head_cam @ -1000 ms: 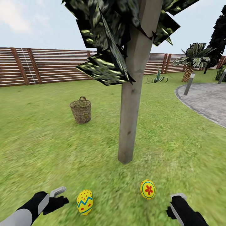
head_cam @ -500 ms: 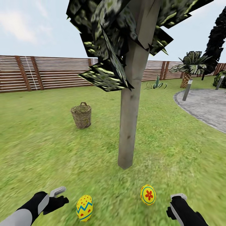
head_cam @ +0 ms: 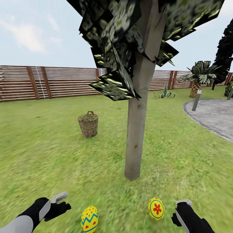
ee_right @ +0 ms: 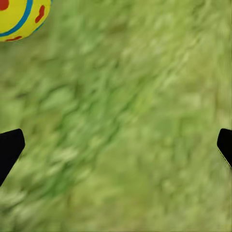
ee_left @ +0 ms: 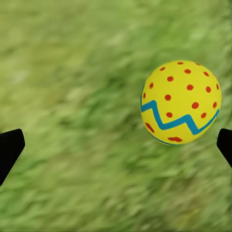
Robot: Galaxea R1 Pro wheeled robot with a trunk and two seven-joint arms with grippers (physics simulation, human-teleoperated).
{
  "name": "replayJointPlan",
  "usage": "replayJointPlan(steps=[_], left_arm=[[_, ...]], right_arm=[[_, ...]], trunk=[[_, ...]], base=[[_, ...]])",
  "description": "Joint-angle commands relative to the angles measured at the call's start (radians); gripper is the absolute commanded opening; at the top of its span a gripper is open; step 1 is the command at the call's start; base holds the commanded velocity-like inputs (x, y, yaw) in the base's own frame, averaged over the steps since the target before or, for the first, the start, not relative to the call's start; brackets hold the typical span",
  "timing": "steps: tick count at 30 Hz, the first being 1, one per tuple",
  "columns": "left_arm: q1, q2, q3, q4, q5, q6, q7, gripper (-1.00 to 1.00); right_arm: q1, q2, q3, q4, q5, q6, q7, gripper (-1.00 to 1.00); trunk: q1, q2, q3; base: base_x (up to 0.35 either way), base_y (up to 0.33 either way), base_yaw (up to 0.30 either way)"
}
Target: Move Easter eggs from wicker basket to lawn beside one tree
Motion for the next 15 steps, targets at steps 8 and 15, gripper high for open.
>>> replayJointPlan(steps=[8,15], left_arm=[[0.000,0.001,0.001,-0.001,0.008,0.001,0.003,1.00],[0.000,0.001,0.001,-0.001,0.008,-0.003,0.003,1.00]], right_arm=[[0.000,-0.001,0.000,-0.002,0.009,0.007,0.003,1.00],[0.000,-0.001,0.000,-0.002,0.009,0.007,0.003,1.00]], trunk=[[-0.004,0.002,0.030],[-0.007,0.003,0.057]], base=[[0.000,0.000,0.238],[-0.082,0.010,0.023]])
